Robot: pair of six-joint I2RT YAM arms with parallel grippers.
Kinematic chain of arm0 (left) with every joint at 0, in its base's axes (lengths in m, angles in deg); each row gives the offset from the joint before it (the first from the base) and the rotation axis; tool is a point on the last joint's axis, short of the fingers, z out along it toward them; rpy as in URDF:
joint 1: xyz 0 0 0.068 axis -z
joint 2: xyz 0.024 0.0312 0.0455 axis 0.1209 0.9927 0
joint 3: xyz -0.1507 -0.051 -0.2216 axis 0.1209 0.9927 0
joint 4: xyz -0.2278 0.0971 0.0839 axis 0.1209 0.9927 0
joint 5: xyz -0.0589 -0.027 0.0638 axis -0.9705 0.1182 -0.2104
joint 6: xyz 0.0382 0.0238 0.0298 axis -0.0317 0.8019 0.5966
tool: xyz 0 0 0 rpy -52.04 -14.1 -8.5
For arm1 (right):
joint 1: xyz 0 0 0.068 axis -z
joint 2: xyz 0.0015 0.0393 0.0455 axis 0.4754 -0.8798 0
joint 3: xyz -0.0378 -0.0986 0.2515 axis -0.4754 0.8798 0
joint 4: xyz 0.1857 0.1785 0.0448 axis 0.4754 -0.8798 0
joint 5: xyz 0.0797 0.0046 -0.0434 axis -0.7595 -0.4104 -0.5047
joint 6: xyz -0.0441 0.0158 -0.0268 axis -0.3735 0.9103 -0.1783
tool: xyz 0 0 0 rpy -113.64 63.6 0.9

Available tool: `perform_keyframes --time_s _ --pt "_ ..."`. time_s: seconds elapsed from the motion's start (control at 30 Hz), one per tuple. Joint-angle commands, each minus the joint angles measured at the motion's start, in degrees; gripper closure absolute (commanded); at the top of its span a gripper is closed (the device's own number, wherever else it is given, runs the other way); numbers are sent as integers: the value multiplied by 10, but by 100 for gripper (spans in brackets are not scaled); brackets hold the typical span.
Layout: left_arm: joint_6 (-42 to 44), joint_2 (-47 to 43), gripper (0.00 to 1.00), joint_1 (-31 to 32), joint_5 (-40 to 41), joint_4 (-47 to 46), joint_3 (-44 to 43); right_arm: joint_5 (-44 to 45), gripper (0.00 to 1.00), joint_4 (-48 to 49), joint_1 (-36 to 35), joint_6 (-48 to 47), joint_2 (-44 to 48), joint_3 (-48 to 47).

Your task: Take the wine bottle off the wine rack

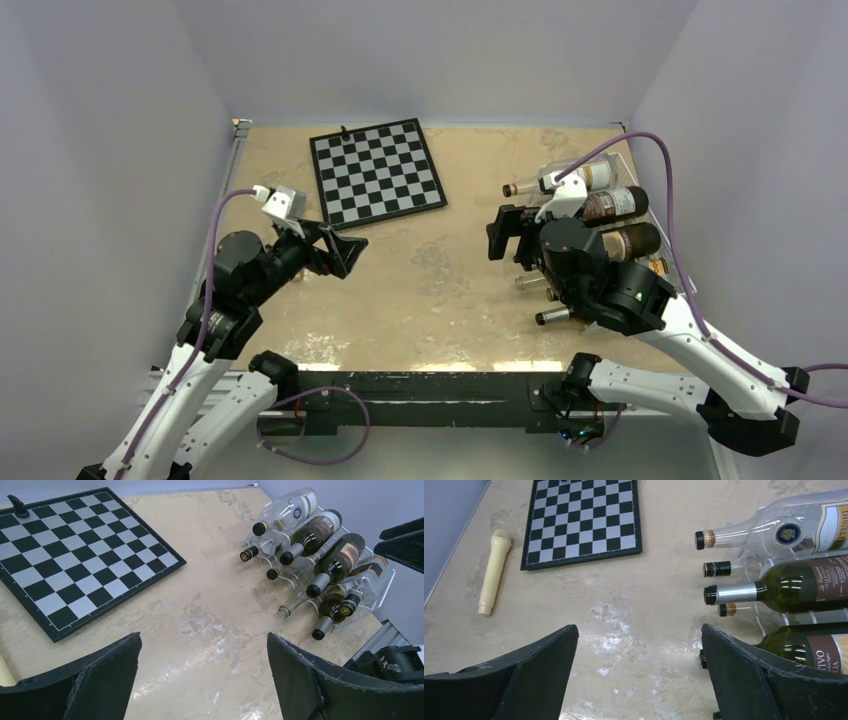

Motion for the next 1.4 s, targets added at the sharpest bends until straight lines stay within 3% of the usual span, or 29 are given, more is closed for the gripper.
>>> perform_keyframes --time_s 0.0,0.1,0.2,0.4,0.63,0.87,1.03,1.37 --pt "-4 -3 1 1 -2 -24 -8 41 2 23 -1 0 11 -10" --pt "-5 2 1 1 -3 -22 -10 42 2 45 -1 -24 20 2" --pt "-5 4 1 2 3 -23 -8 21 2 91 -1 -107 24 15" --pt "-3 2 1 1 7 -20 -10 -19 8 165 -1 -361 -3 51" --pt "-3 -4 1 2 15 -21 -7 28 7 86 0 -576 -61 64" --pt "-5 -1 2 2 9 -22 -8 -82 9 -166 0 -610 -57 70" --pt "-4 2 2 2 11 -21 -7 -169 13 -269 0 -626 -30 94" --pt "-3 3 2 2 12 -22 -7 -125 16 -276 8 -685 39 211"
